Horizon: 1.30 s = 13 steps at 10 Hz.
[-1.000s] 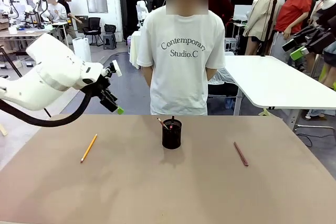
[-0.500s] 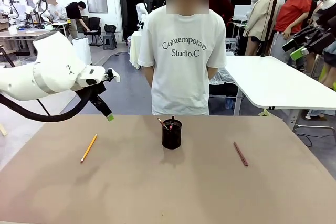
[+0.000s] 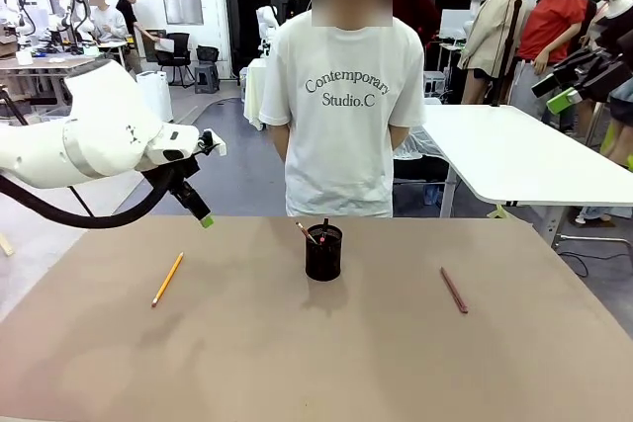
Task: Place the pens into the pen holder.
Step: Pick up a writing instrument from the table and place it into the Pen holder.
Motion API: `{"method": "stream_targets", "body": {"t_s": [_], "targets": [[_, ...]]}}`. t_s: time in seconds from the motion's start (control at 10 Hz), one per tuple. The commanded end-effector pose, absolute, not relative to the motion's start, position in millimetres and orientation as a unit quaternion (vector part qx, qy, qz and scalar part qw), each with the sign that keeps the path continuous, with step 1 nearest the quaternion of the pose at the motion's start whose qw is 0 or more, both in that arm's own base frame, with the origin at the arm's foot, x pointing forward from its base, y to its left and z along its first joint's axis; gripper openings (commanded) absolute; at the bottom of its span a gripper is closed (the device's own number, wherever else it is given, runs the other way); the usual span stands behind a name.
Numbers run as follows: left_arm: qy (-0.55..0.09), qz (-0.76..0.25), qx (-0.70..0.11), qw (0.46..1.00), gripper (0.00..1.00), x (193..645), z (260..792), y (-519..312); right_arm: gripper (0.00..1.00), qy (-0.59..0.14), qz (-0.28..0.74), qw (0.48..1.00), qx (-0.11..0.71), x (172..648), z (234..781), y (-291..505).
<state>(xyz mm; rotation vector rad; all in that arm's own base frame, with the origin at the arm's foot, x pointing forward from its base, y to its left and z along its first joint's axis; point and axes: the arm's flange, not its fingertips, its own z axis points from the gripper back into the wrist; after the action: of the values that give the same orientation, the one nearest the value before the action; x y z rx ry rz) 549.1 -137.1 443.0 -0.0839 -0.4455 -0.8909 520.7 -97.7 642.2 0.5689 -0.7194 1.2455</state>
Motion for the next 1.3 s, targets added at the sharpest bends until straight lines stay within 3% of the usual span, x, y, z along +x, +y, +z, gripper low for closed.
{"method": "stream_targets", "body": {"t_s": [0.0,0.3,0.6,0.9,1.2], "targets": [[-0.186,-0.313,0.002,0.931,1.00,571.7,434.4,-143.8,1.00,-0.327,0.563,0.713,0.258,518.9,642.8,-96.5],[-0.165,-0.171,0.018,0.971,1.00,589.8,411.4,-133.0,1.00,-0.327,0.563,0.713,0.258,518.9,642.8,-96.5],[-0.138,-0.104,0.004,0.985,1.00,609.9,382.1,-113.7,1.00,-0.327,0.563,0.713,0.258,518.9,642.8,-96.5],[-0.113,-0.068,0.039,0.991,1.00,615.7,360.3,-108.7,1.00,-0.327,0.563,0.713,0.258,518.9,642.8,-96.5],[-0.080,-0.093,0.035,0.992,1.00,610.3,342.6,-101.5,1.00,-0.327,0.563,0.713,0.258,518.9,642.8,-96.5]]}}
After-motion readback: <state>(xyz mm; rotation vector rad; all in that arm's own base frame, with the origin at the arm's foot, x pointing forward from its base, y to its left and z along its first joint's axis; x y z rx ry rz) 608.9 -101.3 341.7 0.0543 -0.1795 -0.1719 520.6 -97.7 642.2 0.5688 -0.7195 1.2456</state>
